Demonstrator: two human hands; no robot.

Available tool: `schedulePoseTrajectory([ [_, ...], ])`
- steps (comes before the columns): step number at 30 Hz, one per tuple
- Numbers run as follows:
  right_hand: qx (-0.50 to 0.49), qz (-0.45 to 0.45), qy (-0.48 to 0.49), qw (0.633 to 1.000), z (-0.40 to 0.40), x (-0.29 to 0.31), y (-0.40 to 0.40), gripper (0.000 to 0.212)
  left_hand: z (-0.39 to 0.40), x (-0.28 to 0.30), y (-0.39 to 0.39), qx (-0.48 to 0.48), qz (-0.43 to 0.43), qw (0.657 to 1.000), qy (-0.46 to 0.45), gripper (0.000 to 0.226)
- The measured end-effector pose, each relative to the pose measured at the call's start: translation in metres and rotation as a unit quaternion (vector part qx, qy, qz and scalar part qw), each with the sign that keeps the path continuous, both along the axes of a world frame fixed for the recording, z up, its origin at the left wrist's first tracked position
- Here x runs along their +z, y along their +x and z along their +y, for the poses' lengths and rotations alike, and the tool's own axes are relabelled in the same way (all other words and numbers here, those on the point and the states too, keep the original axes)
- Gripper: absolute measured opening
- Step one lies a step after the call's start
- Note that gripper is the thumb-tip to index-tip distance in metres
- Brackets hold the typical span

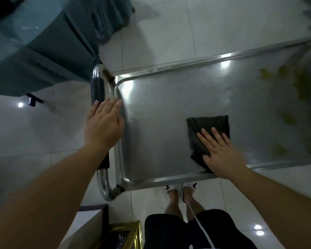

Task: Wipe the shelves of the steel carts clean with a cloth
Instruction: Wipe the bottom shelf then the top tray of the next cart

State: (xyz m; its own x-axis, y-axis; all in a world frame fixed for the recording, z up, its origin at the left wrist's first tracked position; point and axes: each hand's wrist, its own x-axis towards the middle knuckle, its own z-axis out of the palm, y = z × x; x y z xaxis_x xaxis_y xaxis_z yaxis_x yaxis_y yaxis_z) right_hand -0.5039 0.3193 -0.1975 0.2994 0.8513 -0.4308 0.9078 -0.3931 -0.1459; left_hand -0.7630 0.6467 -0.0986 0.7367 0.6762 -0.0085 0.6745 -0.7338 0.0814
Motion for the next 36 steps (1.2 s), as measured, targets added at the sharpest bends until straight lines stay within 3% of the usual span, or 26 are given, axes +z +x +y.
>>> schedulePoseTrajectory([
  [3,-0.011,0.012,-0.027,1.000,0.003,0.003,0.005,0.077,-0.001,0.001,0.002,-0.071,0.033,0.997,0.027,0.052],
  [6,-0.020,0.032,-0.031,0.999,0.010,0.008,0.006,0.082,-0.007,0.004,0.009,-0.151,0.129,0.979,0.044,0.061],
  [9,-0.033,0.025,-0.019,0.999,0.012,0.007,0.003,0.084,-0.032,0.008,0.030,-0.141,0.175,0.975,-0.006,0.063],
  [20,-0.020,0.014,0.061,0.998,-0.049,-0.015,0.033,0.073,-0.141,-0.025,0.134,-0.040,0.089,0.972,-0.213,0.060],
  [30,-0.009,-0.018,0.056,0.998,-0.148,-0.012,0.158,0.073,-0.228,-0.044,0.225,0.056,0.061,0.968,-0.238,0.063],
  [36,-0.005,-0.032,0.058,0.998,-0.194,-0.009,0.232,0.073,-0.254,-0.053,0.272,0.113,0.049,0.970,-0.208,0.064],
])
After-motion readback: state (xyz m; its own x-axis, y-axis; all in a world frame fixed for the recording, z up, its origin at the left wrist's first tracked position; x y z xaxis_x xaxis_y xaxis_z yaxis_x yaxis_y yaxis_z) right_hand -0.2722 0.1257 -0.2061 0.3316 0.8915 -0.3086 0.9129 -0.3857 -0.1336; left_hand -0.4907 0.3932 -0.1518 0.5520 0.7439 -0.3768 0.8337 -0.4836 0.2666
